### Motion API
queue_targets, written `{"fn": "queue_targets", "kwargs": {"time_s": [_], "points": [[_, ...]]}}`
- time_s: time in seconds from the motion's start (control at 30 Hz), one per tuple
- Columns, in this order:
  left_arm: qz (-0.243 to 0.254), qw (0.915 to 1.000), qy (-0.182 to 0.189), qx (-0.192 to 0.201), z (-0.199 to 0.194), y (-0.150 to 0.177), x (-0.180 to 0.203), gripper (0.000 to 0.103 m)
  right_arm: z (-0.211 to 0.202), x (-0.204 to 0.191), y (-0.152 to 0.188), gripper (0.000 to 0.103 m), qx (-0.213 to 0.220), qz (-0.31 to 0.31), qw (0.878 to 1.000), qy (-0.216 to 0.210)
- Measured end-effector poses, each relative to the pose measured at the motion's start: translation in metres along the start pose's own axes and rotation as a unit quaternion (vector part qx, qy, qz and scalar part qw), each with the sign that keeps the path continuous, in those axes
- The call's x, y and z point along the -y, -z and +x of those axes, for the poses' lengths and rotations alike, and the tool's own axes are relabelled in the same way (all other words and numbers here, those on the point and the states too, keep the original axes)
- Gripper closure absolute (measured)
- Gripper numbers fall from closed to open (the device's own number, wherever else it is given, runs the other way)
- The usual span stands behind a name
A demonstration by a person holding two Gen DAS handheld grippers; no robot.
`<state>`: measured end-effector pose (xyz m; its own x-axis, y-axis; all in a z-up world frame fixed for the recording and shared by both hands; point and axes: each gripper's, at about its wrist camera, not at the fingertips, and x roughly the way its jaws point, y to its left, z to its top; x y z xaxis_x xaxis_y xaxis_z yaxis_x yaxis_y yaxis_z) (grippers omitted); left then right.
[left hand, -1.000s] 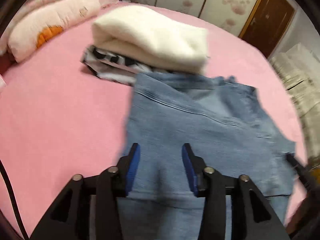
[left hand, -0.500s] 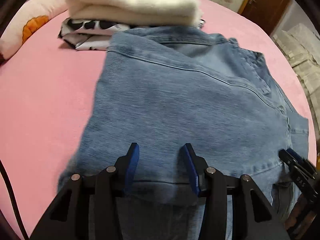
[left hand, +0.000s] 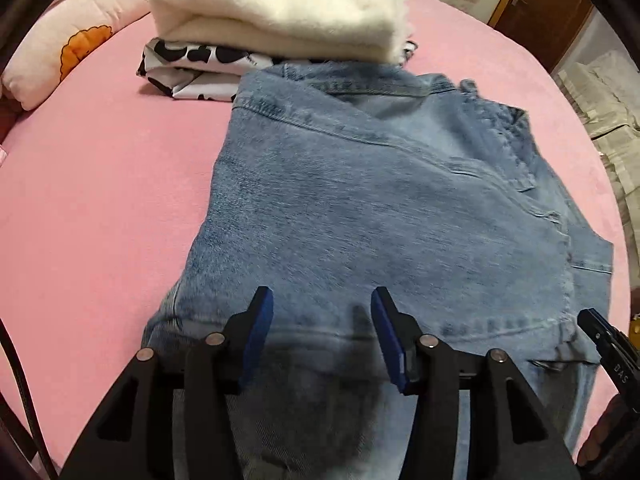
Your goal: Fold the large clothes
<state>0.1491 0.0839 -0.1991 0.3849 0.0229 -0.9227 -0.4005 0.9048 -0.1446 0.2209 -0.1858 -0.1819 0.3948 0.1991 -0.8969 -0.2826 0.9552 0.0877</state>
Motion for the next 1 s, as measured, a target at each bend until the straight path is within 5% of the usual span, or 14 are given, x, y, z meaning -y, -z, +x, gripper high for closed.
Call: {"fn": "queue_targets", "kwargs": {"time_s": [0.57, 1.0], "points": [[0.000, 0.9986, 0.024, 0.046, -0.160, 0.033, 0.018, 0.023, -0.117, 0.006, 0.013, 0.071, 0.026, -0.019, 0.998, -0.046], [0.036, 0.9971, 0.046, 0.049, -0.196, 0.077, -0.033, 0.023, -0.182, -0.035, 0.085, 0.064, 0.064, 0.021, 0.998, -0.017]]}}
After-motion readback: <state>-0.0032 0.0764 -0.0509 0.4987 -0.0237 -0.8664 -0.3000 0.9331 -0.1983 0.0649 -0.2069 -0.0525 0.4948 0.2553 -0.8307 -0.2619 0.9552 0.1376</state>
